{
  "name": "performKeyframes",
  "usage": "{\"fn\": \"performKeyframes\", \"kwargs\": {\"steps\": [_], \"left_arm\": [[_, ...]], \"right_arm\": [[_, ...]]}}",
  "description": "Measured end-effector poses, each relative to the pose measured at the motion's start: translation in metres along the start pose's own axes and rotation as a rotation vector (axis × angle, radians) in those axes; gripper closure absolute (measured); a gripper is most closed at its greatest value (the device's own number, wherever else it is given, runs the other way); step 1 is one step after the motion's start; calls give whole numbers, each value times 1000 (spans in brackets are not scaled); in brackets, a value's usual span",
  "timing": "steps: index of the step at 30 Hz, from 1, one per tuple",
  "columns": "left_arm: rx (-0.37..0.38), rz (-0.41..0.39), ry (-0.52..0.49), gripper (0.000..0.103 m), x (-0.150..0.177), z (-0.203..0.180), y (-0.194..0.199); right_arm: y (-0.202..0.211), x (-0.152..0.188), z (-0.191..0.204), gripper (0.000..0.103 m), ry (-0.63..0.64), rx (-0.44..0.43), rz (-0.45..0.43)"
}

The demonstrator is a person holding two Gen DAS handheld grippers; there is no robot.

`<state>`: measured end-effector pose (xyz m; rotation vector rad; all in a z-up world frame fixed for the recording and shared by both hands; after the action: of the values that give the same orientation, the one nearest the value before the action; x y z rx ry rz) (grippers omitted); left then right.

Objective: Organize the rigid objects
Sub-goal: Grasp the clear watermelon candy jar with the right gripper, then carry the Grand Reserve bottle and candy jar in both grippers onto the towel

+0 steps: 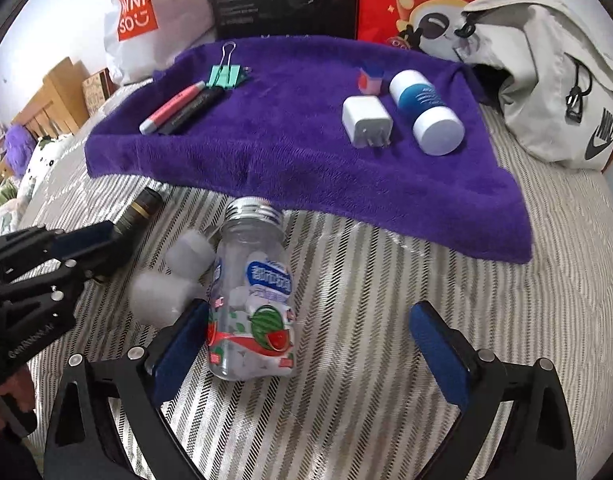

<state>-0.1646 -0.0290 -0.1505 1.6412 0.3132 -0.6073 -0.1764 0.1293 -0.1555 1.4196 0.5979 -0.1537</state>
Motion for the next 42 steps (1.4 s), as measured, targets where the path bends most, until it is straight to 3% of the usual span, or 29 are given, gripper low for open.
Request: {"fn": "performKeyframes", "kwargs": {"steps": [6, 10, 16, 21, 33, 42], "left_arm": [[3, -9, 15, 81, 3, 6, 2], [11, -10, 19, 81, 3, 6, 2], [20, -8, 28, 81, 4, 8, 3], [12, -4, 26, 81, 6, 8, 5], [27, -9, 69, 81, 8, 20, 14], [13, -40, 55, 81, -10, 21, 30]], "right_arm": [[-2, -1, 9, 6, 28, 9, -35], [0, 0, 12, 13, 40, 3, -45], [5, -2, 21, 36, 60, -15, -48], [9, -3, 17, 62, 63, -23, -42], [19, 4, 5, 62, 33, -72, -15], [40, -2, -1, 62, 26, -98, -48]]}}
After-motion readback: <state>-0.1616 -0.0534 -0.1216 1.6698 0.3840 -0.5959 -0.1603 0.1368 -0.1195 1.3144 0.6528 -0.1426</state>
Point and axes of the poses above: each gripper's, at about its wrist camera, not at the fingertips, and y roughly against the way its jaws point, z to its left, x to its underside, the point moved 6 cm from there along -y, roughly the way its jaws point, and after that the axes turned 1 degree about z, right-handed, at the moved point
